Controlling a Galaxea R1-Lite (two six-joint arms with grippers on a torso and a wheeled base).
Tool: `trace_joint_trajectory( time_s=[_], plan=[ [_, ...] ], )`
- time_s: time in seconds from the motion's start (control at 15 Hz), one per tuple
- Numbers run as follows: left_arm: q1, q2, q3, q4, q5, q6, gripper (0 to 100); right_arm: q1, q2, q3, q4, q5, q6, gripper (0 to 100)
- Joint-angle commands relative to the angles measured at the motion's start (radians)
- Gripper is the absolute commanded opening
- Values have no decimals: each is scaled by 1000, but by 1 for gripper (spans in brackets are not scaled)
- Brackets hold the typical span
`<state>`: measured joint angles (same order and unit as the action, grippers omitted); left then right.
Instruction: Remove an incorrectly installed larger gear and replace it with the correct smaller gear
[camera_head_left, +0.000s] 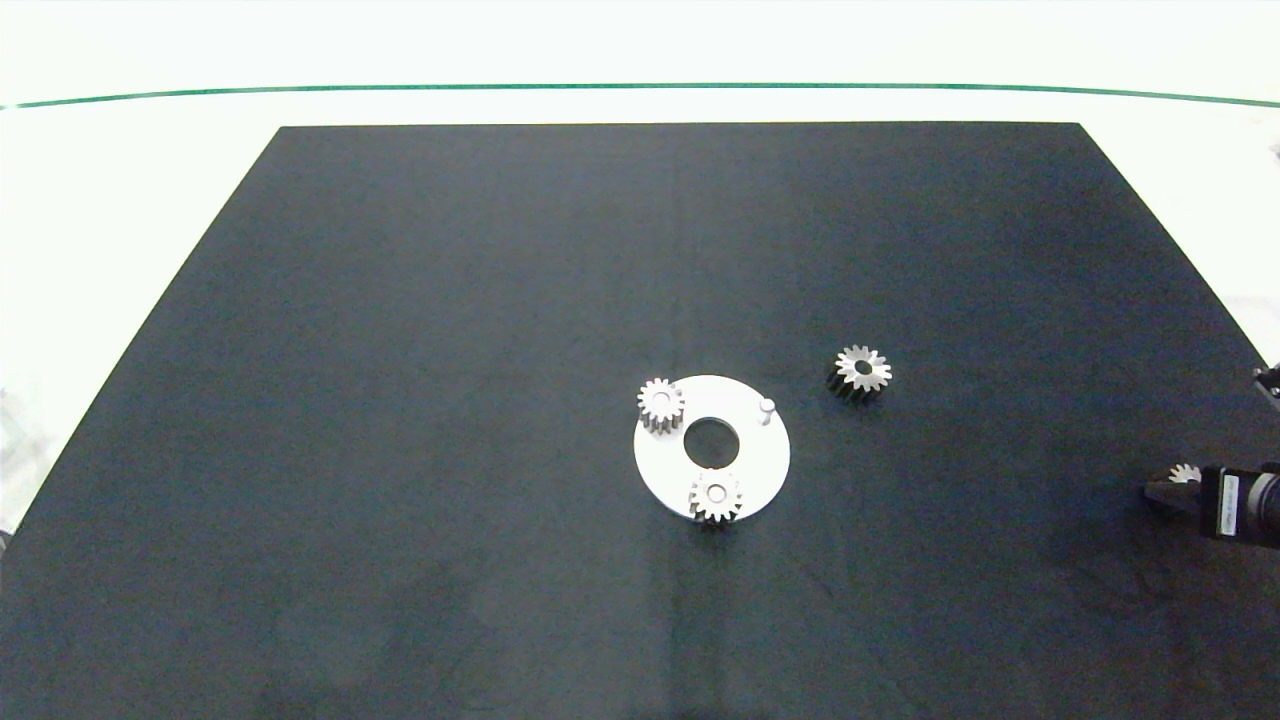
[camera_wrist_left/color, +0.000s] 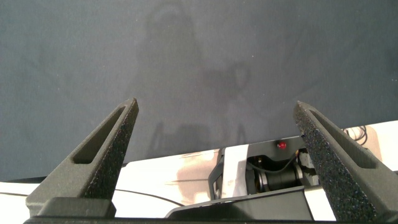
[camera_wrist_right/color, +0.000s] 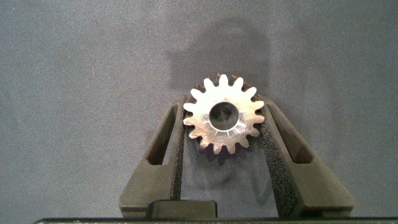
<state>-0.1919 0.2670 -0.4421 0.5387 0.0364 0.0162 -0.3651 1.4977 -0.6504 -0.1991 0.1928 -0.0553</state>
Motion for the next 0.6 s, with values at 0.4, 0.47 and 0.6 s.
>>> trace_joint_trajectory(
  time_s=[0.4, 0.47, 0.6],
  plan=[
    [0, 1, 0, 3, 0, -1, 100, 2, -16, -3, 1, -1, 2, 19],
    [0, 1, 0, 3, 0, 1, 100, 2, -17, -5, 1, -1, 2, 19],
    [0, 1, 0, 3, 0, 1, 100, 2, -22, -6, 1, 1, 2, 19]
  ],
)
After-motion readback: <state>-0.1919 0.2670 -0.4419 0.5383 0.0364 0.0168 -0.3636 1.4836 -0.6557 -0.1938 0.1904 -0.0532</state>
